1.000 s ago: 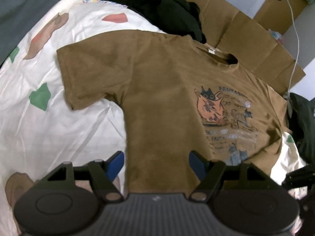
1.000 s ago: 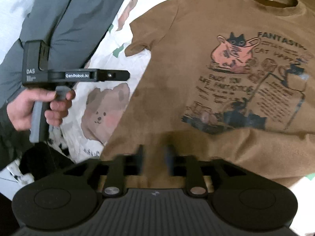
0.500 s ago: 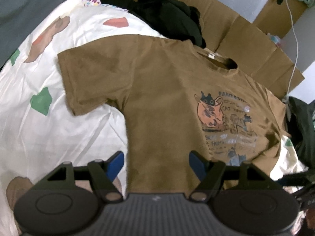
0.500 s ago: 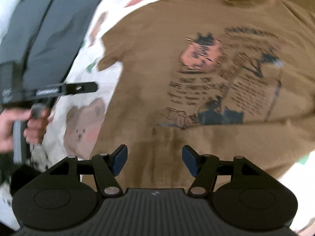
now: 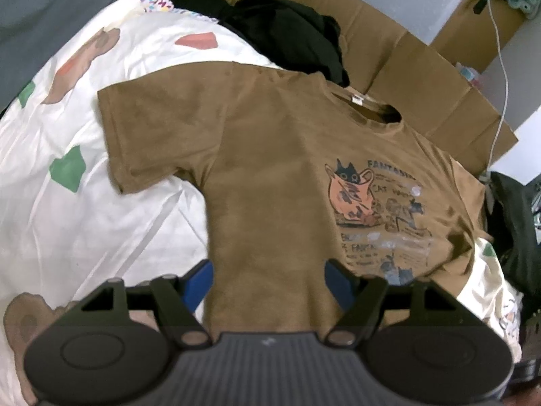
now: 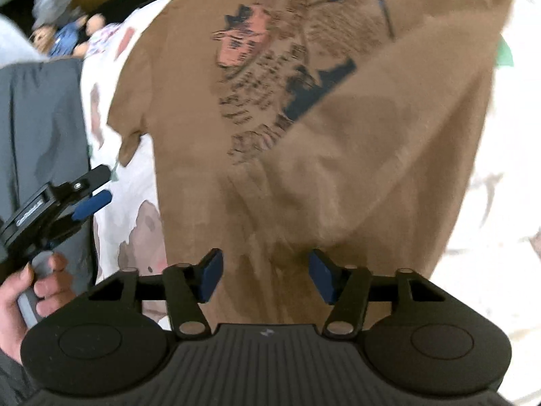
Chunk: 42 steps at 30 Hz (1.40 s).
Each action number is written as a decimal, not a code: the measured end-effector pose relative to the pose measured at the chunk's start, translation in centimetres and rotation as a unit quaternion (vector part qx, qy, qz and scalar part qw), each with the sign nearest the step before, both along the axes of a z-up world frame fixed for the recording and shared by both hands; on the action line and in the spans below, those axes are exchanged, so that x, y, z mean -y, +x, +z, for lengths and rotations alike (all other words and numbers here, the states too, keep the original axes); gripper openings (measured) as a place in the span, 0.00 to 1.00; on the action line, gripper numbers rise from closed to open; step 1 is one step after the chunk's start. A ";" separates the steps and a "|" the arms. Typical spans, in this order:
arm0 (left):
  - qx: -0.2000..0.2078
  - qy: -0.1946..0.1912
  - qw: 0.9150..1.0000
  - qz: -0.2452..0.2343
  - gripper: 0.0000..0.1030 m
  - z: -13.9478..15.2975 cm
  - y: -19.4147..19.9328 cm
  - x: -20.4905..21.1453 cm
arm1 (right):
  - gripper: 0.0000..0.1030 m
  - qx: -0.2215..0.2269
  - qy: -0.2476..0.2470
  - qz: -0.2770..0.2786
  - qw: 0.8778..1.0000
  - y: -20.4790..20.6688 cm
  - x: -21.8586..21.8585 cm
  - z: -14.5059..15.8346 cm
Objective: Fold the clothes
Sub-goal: 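Close the right gripper on the brown T-shirt's hem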
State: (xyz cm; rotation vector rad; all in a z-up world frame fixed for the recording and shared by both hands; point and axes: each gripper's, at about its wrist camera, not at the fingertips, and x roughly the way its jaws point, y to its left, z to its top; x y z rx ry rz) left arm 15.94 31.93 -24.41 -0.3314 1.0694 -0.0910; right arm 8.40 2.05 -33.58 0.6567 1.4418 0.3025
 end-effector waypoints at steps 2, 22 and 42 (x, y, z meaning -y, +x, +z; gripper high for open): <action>0.000 0.000 1.000 0.000 0.73 -0.1 0.0 0.0 | 0.55 -0.008 0.008 -0.043 0.999 -0.5 0.6 -0.5; -0.006 -0.001 1.000 0.005 0.73 -0.8 -0.5 -0.5 | 0.45 -0.042 0.053 -0.282 0.957 -4.5 2.2 -3.7; -0.001 0.014 1.000 -0.010 0.74 -0.3 -0.2 0.6 | 0.05 0.032 -0.060 -0.116 0.991 -2.4 6.3 2.3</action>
